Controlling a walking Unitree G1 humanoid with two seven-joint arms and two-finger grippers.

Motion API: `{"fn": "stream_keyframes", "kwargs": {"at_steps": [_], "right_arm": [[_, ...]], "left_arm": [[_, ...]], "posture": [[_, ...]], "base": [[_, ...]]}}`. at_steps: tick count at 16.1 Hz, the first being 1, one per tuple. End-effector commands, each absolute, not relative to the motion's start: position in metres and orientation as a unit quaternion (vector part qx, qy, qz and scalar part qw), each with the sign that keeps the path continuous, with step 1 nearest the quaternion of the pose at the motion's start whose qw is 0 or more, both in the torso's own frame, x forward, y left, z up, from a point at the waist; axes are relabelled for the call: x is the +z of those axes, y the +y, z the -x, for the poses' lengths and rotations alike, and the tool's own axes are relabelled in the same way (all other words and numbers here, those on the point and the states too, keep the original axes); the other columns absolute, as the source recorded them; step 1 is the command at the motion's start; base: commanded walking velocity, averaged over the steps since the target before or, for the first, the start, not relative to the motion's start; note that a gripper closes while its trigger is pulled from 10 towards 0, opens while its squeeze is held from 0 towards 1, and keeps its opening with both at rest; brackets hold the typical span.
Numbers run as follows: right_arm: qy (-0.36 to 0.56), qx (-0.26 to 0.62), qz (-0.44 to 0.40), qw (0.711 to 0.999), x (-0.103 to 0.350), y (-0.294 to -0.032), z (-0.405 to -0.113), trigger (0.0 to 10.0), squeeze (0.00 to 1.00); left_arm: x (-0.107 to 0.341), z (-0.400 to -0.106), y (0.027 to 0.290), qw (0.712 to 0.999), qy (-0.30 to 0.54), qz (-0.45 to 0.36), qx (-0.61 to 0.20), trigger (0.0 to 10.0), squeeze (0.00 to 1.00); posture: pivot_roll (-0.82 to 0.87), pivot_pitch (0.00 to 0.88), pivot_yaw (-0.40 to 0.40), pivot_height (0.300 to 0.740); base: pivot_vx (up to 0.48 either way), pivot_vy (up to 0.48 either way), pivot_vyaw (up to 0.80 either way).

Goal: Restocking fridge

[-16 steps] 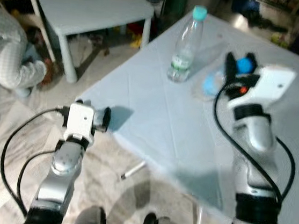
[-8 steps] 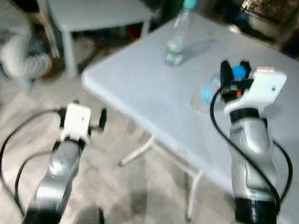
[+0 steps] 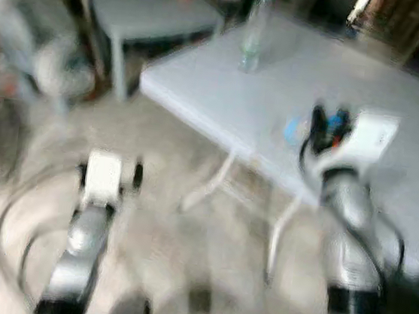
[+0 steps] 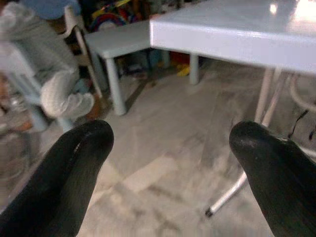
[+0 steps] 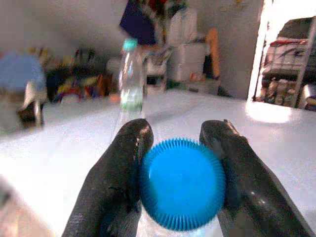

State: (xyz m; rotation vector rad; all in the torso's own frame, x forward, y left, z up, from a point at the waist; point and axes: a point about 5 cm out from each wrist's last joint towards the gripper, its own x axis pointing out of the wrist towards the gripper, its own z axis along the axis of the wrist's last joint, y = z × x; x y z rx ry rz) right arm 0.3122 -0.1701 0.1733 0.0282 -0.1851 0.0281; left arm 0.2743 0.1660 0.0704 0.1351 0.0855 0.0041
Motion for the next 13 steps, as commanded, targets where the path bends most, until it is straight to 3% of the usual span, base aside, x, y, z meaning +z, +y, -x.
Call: {"fn": "stream_keyframes", "kwargs": {"at_steps": [1, 2, 7, 10, 13], "right_arm": [[-0.043, 0.016, 0.007, 0.999, 0.153, -0.167, -0.31, 10.0, 0.0], [-0.033, 0.037, -0.045, 0.998, 0.148, -0.163, -0.307, 10.0, 0.0], [-0.039, 0.087, -0.032, 0.995, 0.14, -0.15, -0.298, 10.0, 0.0], [-0.031, 0.118, -0.009, 0.993, 0.127, -0.152, -0.285, 10.0, 0.0], [-0.026, 0.124, 0.01, 0.992, 0.119, -0.154, -0.279, 10.0, 0.0]], "left_arm": [[0.077, -0.279, 0.164, 0.997, 0.028, -0.068, 0.002, 10.0, 0.0], [0.077, -0.279, 0.165, 0.997, 0.026, -0.07, 0.002, 10.0, 0.0], [0.077, -0.278, 0.169, 0.996, 0.023, -0.088, 0.022, 10.0, 0.0], [0.058, -0.253, 0.17, 0.993, 0.049, -0.103, 0.021, 10.0, 0.0], [0.058, -0.251, 0.178, 0.993, 0.049, -0.096, 0.039, 10.0, 0.0]], "posture": [[0.07, 0.042, -0.052, 0.74], [0.07, 0.04, -0.051, 0.74], [0.07, 0.034, -0.043, 0.74], [0.07, 0.038, -0.043, 0.74], [0.07, 0.032, -0.043, 0.74]], "base": [[-0.337, 0.0, 0.0], [-0.337, 0.0, 0.0], [0.0, 0.0, 0.74], [0.0, 0.0, 0.79], [0.0, -0.106, 0.79]]}}
